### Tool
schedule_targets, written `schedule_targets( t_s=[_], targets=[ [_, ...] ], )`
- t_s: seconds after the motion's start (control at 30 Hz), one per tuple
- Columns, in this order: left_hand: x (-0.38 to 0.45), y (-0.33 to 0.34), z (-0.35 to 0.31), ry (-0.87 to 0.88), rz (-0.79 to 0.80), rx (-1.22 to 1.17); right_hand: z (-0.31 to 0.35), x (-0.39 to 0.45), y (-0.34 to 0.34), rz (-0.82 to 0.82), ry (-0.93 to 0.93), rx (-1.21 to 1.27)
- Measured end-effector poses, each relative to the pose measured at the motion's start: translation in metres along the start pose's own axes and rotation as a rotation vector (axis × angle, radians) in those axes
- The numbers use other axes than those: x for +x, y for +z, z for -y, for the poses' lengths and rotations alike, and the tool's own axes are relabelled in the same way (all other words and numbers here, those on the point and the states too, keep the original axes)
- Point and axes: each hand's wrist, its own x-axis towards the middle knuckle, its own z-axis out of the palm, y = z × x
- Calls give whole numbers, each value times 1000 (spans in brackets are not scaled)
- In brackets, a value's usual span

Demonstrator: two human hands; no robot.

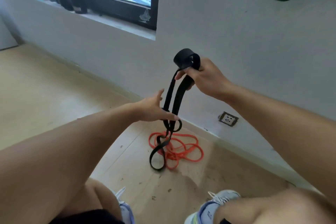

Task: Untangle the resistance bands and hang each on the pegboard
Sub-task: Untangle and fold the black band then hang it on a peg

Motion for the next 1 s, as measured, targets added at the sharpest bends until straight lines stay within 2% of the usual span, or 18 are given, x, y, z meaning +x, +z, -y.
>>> schedule_targets(
  t_s=[0.17, 0.27, 0.33, 0.43, 0.5, 0.53, 0.67, 0.77, 0.9, 1.0],
  targets=[
    [-15, 17, -30, 157, -50, -71, 25, -23, -10, -108, 13, 421],
    [-3, 30, -21, 139, -77, -268, -1, -23, -14, -76, 164, 401],
    [8, 29, -11, 67, -50, -326, -36, -28, -12, 54, 303, 259],
    [22, 17, -6, 25, -74, -482, -88, -47, 8, 364, 469, 139],
    [30, 11, -9, 10, -100, -650, -110, -57, 28, 529, 491, 88],
    [32, 10, -9, -10, -104, -711, -116, -60, 38, 560, 486, 81],
    [37, 9, -7, -81, -124, -899, -122, -59, 71, 481, 387, 133],
    [38, 4, -5, -81, -200, -1030, -118, -59, 83, 389, 374, 133],
    [35, -7, 7, -83, -306, -994, -115, -58, 87, 418, 390, 92],
    [31, -14, 22, -73, -367, -852, -104, -58, 89, 352, 334, 42]
  ],
)
